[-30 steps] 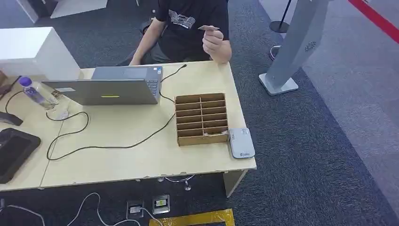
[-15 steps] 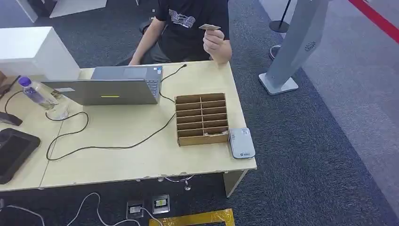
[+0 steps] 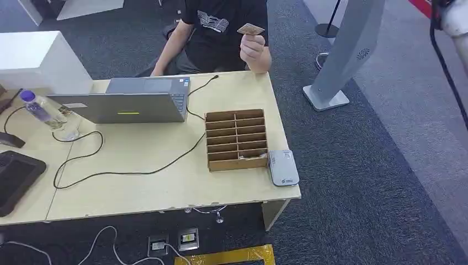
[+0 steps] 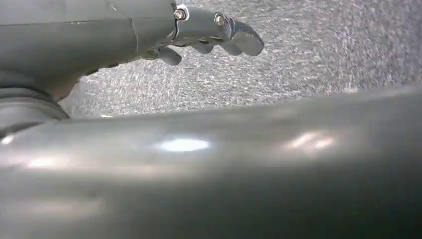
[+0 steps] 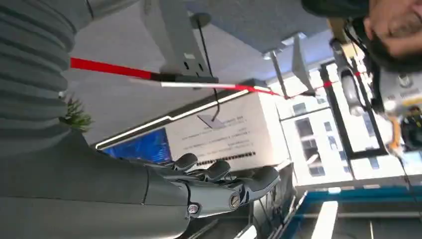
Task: Pass the card to the sensor for recognition and then transmit it.
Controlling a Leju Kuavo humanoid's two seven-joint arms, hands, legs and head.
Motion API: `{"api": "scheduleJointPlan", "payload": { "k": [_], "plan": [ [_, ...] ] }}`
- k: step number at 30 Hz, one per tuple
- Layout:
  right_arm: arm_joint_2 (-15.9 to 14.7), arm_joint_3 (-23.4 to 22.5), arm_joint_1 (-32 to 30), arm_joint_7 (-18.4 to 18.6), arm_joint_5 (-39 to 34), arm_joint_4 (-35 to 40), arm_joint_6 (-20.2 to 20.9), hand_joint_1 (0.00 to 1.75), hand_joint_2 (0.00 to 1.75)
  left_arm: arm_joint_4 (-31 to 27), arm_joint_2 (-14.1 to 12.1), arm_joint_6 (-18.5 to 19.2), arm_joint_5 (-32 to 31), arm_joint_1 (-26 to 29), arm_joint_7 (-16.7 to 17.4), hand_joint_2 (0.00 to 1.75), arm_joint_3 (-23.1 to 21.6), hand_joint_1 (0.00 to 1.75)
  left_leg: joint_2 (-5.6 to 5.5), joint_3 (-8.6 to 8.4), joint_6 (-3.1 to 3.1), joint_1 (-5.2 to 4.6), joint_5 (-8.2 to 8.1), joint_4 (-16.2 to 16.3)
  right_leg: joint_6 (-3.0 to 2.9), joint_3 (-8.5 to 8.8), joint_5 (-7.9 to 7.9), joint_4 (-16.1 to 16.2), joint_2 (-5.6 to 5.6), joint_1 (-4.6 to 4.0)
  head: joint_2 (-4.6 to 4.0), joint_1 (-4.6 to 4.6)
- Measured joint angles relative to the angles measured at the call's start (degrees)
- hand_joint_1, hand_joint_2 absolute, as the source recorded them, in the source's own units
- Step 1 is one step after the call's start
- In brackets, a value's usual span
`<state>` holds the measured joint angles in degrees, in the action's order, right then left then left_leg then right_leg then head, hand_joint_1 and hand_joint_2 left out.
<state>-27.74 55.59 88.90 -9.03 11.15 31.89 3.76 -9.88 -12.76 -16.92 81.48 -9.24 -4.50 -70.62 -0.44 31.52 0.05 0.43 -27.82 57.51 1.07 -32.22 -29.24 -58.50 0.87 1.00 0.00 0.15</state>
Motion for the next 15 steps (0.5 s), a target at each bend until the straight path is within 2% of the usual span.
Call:
{"api": "scheduleJointPlan", "payload": {
  "k": [5,15],
  "plan": [
    [0.04,2.86,-7.52,0.74,0.48,0.00,-1.77,0.00,1.75,0.00,-0.02,0.15,-0.11,0.01,0.00,0.00,0.00,0.00,0.02,0.00,0.00,0.00,0.00,0.02,0.01,0.03,0.02,0.03,0.03,0.00,0.00,0.02],
    [1.97,5.33,-15.52,-0.15,-1.05,-0.17,-4.30,0.00,1.75,0.00,-0.02,0.15,-0.44,0.10,0.00,0.00,-0.02,0.00,0.02,0.01,0.00,0.06,0.00,0.01,0.00,-0.01,0.01,0.01,0.00,-0.06,0.00,-0.02]
  ]
}}
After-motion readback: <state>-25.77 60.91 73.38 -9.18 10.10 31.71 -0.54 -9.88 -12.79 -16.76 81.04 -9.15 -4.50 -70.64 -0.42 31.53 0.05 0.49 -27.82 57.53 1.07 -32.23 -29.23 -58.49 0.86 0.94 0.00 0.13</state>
